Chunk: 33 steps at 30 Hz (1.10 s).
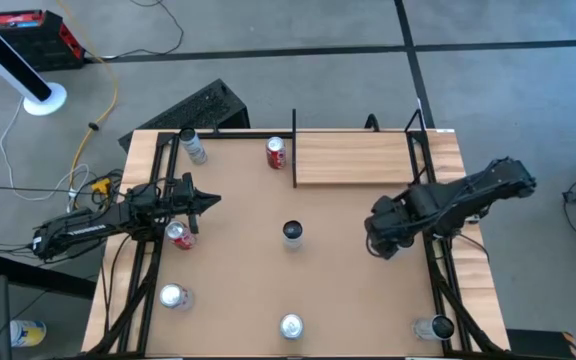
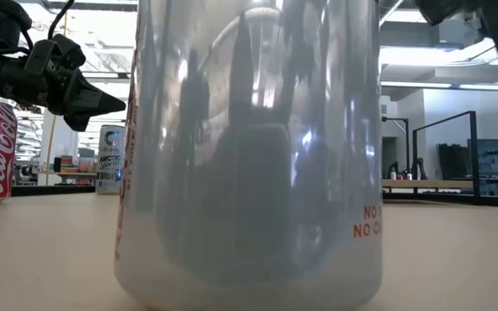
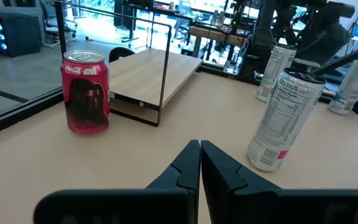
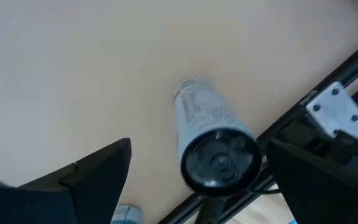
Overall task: Place canned beverage on shelf
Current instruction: Put the left white-pink soda can on the shelf
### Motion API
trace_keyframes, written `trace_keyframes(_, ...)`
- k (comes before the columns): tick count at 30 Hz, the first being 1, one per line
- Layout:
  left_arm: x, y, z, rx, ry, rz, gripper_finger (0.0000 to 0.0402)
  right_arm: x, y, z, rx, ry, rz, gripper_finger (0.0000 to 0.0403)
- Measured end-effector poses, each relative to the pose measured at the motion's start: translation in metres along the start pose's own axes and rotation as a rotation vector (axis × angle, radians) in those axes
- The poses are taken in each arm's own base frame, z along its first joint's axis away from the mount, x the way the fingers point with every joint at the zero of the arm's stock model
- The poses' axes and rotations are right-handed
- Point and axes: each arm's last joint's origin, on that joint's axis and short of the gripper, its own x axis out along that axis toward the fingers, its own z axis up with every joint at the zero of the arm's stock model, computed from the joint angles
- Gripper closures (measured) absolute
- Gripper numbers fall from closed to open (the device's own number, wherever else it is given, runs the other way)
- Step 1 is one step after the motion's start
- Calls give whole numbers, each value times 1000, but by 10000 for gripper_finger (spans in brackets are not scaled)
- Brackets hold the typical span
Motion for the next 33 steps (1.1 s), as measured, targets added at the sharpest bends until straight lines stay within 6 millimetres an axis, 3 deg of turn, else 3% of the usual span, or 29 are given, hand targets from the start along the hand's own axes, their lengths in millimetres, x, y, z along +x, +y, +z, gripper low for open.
trace_keyframes(10,0,0,0,0,0,0,402,5,4,6,-211,1,-33,3)
trace_keyframes(18,0,0,0,0,0,0,402,4,10,23,-265,-159,20,14)
trace_keyframes(21,0,0,0,0,0,0,402,2,17,36,-304,-262,105,13)
trace_keyframes(28,0,0,0,0,0,0,402,-20,44,72,-329,-681,362,14)
trace_keyframes(33,0,0,0,0,0,0,402,-25,61,84,-365,-841,397,14)
